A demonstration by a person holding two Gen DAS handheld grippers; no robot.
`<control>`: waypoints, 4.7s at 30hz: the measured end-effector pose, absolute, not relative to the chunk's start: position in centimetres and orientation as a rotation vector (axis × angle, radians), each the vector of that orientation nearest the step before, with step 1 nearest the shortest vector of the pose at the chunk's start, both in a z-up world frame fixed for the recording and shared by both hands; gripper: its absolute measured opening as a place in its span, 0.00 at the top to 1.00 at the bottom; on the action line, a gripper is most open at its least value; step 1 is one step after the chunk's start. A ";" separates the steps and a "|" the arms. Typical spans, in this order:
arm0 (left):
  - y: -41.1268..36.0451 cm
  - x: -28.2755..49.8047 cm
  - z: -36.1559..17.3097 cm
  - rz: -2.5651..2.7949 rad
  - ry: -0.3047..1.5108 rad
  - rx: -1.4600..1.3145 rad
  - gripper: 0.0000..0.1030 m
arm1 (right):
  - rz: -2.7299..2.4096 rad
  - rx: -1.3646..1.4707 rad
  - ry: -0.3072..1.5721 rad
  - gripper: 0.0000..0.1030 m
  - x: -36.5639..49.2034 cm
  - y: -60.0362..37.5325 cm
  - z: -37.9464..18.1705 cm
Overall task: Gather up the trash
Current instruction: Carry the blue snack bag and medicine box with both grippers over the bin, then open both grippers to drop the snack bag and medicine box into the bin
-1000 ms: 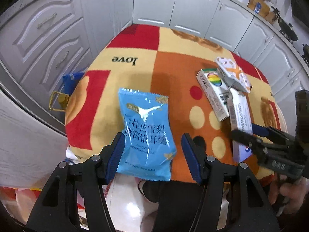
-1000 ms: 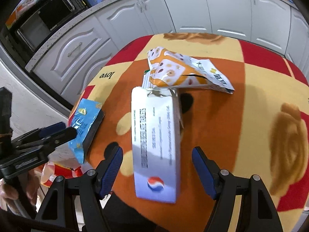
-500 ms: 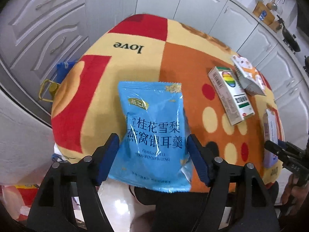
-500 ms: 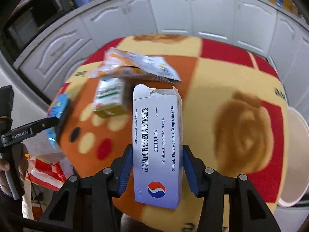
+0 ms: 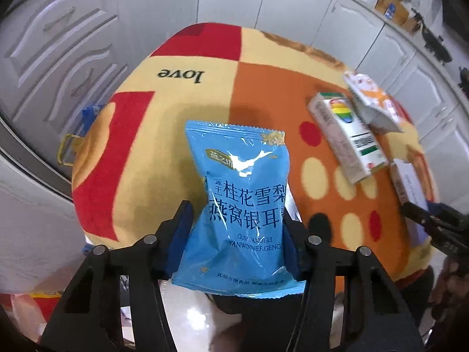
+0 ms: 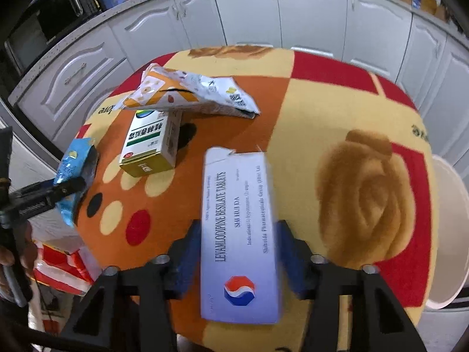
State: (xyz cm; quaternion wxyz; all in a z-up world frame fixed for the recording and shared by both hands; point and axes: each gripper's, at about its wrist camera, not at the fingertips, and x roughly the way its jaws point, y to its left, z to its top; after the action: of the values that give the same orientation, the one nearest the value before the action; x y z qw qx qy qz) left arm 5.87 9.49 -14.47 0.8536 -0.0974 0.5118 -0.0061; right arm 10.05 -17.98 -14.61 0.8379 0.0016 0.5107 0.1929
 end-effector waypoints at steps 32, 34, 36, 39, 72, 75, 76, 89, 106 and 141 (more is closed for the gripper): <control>-6.9 7.0 -7.3 -0.255 0.936 -0.027 0.49 | 0.296 0.138 0.924 0.54 7.6 -27.9 -9.1; -8.1 7.4 -7.5 -0.278 0.945 -0.021 0.49 | 0.282 0.152 0.922 0.54 7.7 -28.8 -9.1; -9.6 7.7 -7.5 -0.299 0.948 -0.007 0.49 | 0.265 0.166 0.920 0.54 7.6 -29.9 -9.1; -11.6 8.2 -7.5 -0.330 0.946 0.011 0.49 | 0.242 0.181 0.918 0.54 7.6 -31.3 -9.2; -30.6 13.0 -9.7 -0.531 0.967 0.143 0.49 | -0.047 0.374 0.921 0.53 6.1 -47.4 -11.8; -31.8 13.2 -10.2 -0.541 0.972 0.142 0.49 | -0.060 0.387 0.926 0.53 6.1 -48.1 -12.2; -32.1 13.3 -10.3 -0.544 0.974 0.142 0.49 | -0.065 0.391 0.928 0.53 6.1 -48.4 -12.3; -35.3 14.8 -12.6 -0.571 1.017 0.154 0.49 | -0.093 0.413 0.954 0.53 7.2 -50.2 -14.0; -35.6 15.4 -14.2 -0.593 1.055 0.117 0.41 | -0.154 0.447 0.981 0.47 8.9 -51.3 -15.5; -32.2 14.7 -12.2 -0.591 1.035 -0.004 0.27 | -0.137 0.470 0.973 0.35 6.4 -50.1 -14.7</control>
State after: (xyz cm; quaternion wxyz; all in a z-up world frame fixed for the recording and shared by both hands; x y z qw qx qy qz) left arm 14.68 -32.18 -12.17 0.8277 -0.0020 0.4872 -0.2784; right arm 6.39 -50.10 -14.72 0.8553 0.2235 0.4629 -0.0651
